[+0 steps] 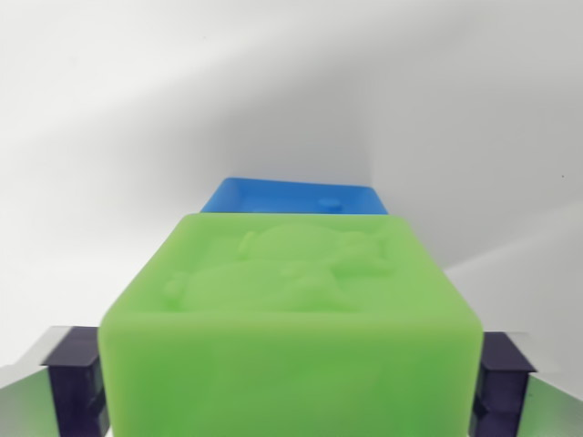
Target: Stack cube
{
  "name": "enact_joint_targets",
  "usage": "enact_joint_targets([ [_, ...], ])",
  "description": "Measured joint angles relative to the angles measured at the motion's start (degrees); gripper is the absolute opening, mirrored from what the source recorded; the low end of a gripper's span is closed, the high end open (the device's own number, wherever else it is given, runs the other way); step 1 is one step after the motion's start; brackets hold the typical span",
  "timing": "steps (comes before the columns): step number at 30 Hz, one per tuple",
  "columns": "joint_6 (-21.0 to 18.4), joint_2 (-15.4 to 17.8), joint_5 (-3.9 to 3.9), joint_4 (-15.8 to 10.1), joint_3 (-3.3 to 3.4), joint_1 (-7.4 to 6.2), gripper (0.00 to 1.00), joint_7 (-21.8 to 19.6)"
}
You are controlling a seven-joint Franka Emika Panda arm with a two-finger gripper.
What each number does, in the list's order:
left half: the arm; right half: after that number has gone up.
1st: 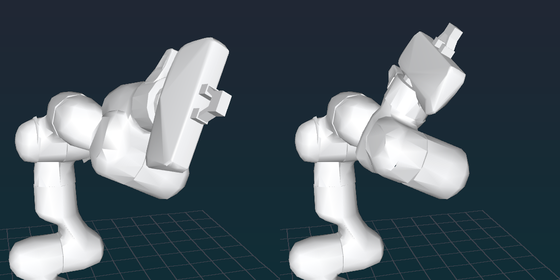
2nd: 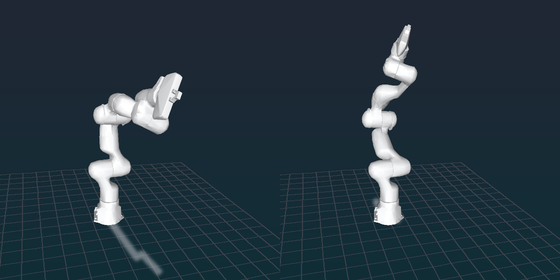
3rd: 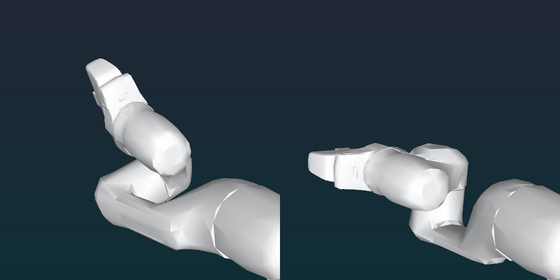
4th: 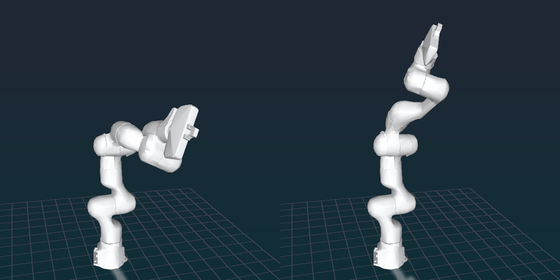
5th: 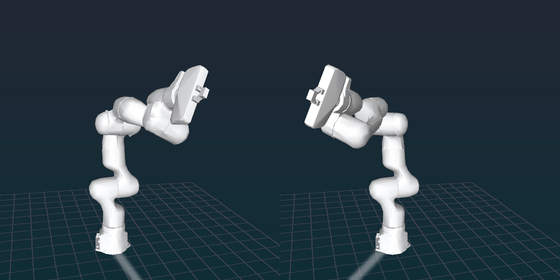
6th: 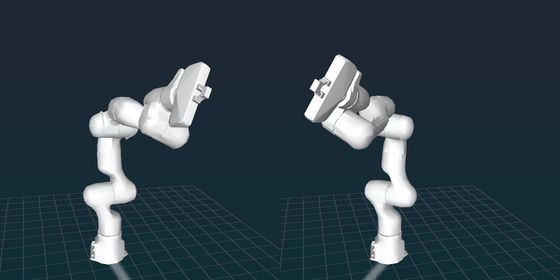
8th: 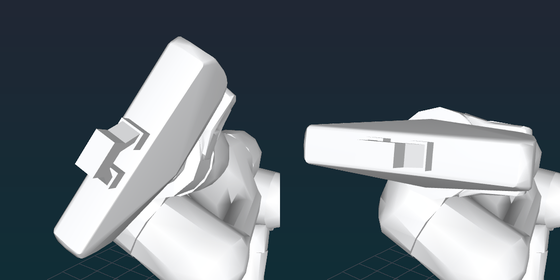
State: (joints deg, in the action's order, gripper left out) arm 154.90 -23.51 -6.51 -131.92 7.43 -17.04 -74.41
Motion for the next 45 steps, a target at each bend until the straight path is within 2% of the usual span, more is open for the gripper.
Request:
enact_joint_targets([
  [23,0.0,0.1,0.0,0.0,0.02,-0.03,1.0,0.0],
  [29,-0.9,1.2,0.12,-0.1,0.25,-0.19,1.0,-0.1],
  [36,-2.9,3.5,0.67,-0.4,0.69,-0.49,1.0,-0.5],
  [45,-6.6,7.6,1.97,-0.6,1.28,-0.87,1.0,-1.3],
])
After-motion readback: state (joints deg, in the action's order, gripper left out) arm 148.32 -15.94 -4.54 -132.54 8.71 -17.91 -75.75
